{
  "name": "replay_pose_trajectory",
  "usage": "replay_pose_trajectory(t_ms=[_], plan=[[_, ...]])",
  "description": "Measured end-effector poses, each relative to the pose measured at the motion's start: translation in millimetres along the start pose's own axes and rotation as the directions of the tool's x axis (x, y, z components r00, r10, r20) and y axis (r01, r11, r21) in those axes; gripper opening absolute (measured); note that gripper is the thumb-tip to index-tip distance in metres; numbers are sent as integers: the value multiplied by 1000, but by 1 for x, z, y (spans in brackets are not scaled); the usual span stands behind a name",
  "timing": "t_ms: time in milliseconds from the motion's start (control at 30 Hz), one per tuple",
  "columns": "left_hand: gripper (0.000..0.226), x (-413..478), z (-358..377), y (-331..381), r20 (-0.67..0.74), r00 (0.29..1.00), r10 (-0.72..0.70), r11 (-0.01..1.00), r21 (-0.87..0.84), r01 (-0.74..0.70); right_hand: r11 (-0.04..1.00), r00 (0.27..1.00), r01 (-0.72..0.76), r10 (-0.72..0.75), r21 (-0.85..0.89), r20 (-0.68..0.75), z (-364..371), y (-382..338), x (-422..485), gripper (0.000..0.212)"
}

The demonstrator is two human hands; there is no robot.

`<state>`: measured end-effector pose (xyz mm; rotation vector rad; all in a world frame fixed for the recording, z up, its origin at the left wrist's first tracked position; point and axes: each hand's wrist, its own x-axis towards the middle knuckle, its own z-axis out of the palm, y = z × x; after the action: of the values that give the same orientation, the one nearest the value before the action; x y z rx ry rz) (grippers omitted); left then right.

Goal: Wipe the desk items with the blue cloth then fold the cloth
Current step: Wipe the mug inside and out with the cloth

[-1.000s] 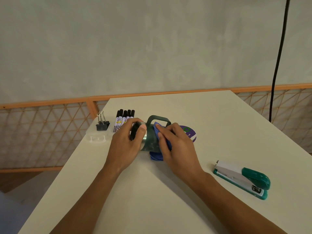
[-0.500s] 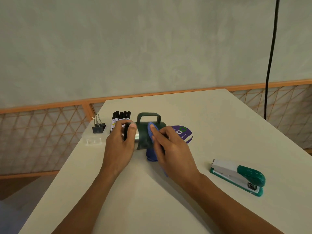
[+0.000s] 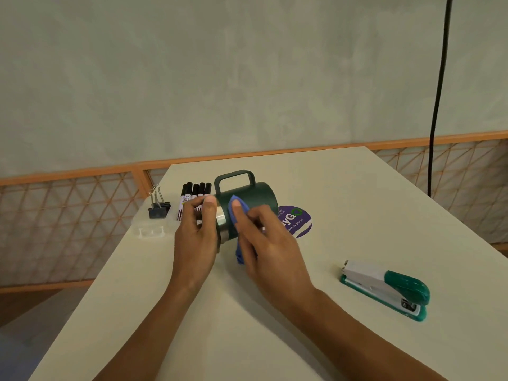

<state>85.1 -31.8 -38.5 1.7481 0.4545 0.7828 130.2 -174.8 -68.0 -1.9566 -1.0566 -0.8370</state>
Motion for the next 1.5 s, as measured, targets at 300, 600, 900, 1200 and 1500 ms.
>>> replay_pose_trajectory(t_ms=[300,600,900,1200,1500], plan=[[49,-3,2,9,66,996,-60,978,-194,72,999,999,-38,38,-23,8,-17,13,10,46],[63,-8,7,9,112,990,-88,977,-183,108,997,994,-52,46,-60,-99,-17,27,8,53],[53,-8,4,14,83,984,-159,966,-193,172,990,994,105,-105,-91,-1,-4,-7,-6,52],[47,-6,3,17,173,975,-142,938,-292,189,995,988,-70,60,-65,-140,-27,40,16,52],[50,-4,4,13,193,964,-184,908,-342,242,999,991,-9,4,-36,-137,-23,43,10,52]])
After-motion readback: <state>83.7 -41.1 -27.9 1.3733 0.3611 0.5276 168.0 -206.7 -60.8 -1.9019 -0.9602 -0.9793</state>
